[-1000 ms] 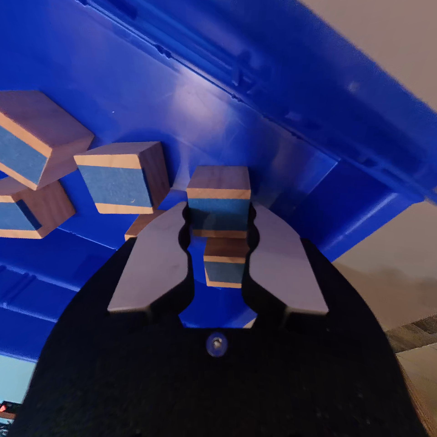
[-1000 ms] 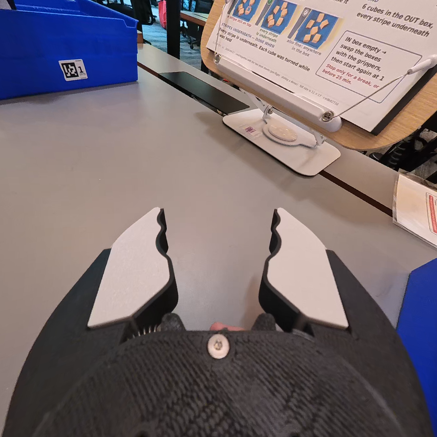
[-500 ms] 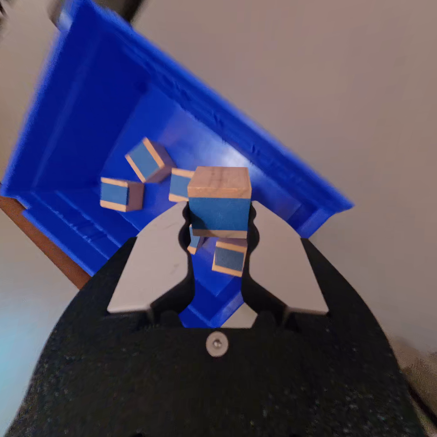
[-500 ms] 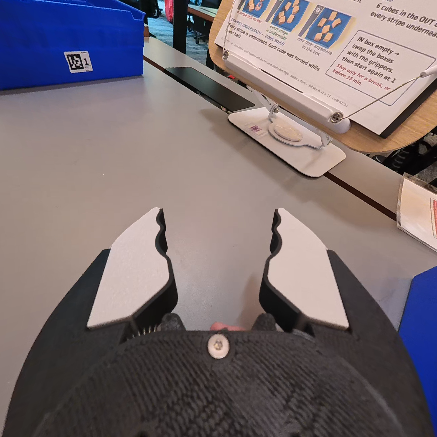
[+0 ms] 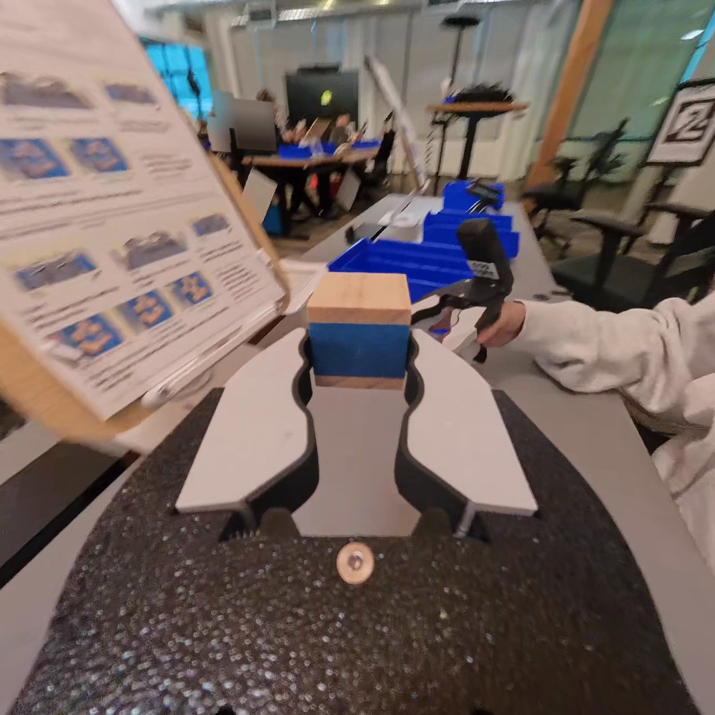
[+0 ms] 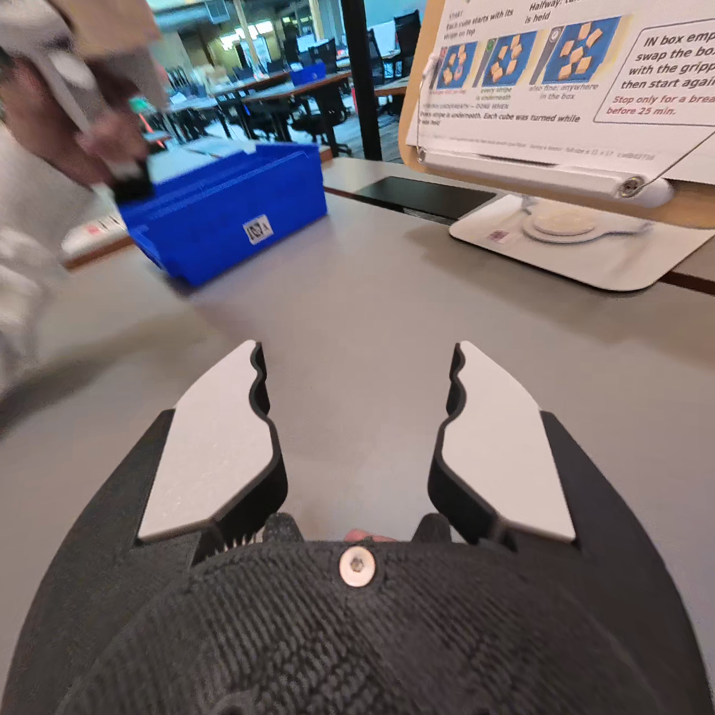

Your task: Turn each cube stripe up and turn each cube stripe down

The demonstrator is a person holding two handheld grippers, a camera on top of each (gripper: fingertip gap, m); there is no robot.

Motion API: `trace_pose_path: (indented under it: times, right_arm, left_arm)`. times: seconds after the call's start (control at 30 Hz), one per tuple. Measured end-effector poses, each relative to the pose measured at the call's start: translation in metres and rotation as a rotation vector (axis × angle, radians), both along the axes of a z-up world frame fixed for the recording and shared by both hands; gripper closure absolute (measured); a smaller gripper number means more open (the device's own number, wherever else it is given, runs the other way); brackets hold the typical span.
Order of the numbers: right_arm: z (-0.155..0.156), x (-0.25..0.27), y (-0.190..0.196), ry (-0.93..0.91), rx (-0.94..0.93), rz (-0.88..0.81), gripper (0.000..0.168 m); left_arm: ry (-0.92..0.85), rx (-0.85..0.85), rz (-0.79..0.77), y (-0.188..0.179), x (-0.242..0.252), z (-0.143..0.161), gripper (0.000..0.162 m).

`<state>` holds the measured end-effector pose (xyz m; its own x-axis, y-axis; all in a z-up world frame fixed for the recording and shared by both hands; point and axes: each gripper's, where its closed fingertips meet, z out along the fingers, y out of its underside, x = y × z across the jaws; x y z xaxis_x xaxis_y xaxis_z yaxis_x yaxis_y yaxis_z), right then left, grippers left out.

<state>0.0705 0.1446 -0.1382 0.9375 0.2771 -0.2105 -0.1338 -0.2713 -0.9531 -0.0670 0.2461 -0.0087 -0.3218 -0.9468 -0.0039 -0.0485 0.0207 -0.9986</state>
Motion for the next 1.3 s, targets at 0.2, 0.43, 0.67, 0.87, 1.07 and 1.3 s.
trace_pose_path:
  times: [0.2,0.43,0.67,0.87,1.07,1.3]
  right_arm:
    - [0.061,-0.035,-0.024,0.372,-0.062,0.22,0.078]
    - [0.104,-0.021,-0.034,0.882,-0.12,0.236,0.093]
    - [0.1,-0.018,-0.019,0.98,-0.179,0.181,0.095]
    - [0.096,-0.024,-0.012,0.991,-0.231,0.183,0.117]
    - [0.092,-0.021,-0.011,0.982,-0.287,0.181,0.122]
    - [0.082,-0.022,-0.015,0.962,-0.353,0.212,0.123]
  left_arm:
    - [-0.133,-0.016,-0.193,-0.06,0.074,-0.019,0.117]
    - [-0.239,-0.014,-0.304,-0.106,0.119,-0.03,0.118]
    - [-0.208,0.082,-0.344,-0.128,0.131,-0.046,0.117]
    - [-0.236,0.089,-0.343,-0.128,0.128,-0.042,0.118]
    - [-0.214,0.131,-0.325,-0.126,0.129,-0.049,0.117]
    - [-0.182,0.161,-0.333,-0.128,0.129,-0.058,0.117]
